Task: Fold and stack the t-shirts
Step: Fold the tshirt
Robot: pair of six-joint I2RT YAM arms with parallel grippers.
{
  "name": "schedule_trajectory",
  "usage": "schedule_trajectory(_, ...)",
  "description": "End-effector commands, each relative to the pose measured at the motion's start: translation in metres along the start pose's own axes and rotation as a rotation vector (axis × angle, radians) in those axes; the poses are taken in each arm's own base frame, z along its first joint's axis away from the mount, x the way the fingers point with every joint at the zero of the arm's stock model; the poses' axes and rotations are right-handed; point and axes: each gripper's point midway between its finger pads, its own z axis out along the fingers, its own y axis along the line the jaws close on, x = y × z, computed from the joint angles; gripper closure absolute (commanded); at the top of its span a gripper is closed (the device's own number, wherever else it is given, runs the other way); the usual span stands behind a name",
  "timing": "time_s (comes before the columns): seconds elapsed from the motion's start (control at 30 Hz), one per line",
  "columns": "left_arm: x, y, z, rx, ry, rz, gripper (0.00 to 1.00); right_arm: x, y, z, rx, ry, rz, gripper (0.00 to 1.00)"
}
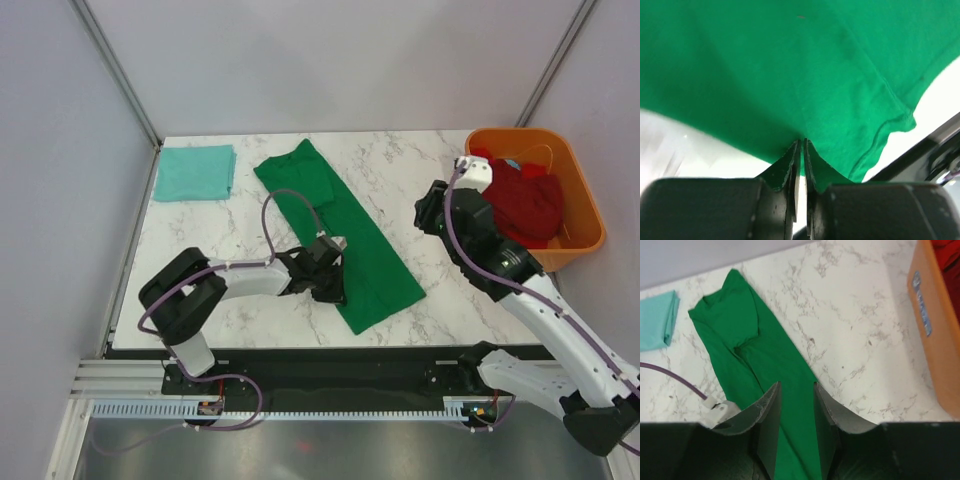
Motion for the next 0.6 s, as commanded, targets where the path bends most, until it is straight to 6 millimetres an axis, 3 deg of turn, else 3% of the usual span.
schedule_trajectory(0.0, 0.058, 0.068, -0.018, -0.220, 0.086, -0.064, 0.85, 0.018, 0.019, 0.015, -0.081, 0.075, -0.006, 0.60)
schedule_trajectory(0.1, 0.062, 0.069, -0.036, -0.197, 0.050, -0.073, 0.85, 0.039, 0.035, 0.029, -0.144, 0.153, -0.043, 0.60)
schedule_trajectory(0.2, 0.042, 0.048, -0.052, -0.125, -0.027, -0.064, 0.85, 0.074, 0.063, 0.053, -0.277, 0.291, -0.130, 0.57)
schedule_trajectory(0.23, 0.050, 0.073, -0.067, -0.258, -0.011, -0.083, 0.84, 0.084, 0.076, 0.055, -0.350, 0.339, -0.142, 0.56)
schedule_trajectory(0.27, 0.039, 0.066, -0.073, -0.249, -0.034, -0.082, 0.68, 0.089, 0.079, 0.063, -0.355, 0.359, -0.158, 0.56)
schedule_trajectory(0.37, 0.020, 0.062, -0.086, -0.224, -0.062, -0.100, 0.63, 0.110, 0.092, 0.090, -0.378, 0.436, -0.181, 0.55)
schedule_trajectory(0.5, -0.013, 0.090, -0.099, -0.227, -0.102, -0.194, 0.61, 0.131, 0.097, 0.123, -0.376, 0.492, -0.193, 0.54)
schedule_trajectory(0.57, -0.035, 0.099, -0.107, -0.228, -0.148, -0.225, 0.59, 0.125, 0.103, 0.138, -0.376, 0.469, -0.202, 0.53)
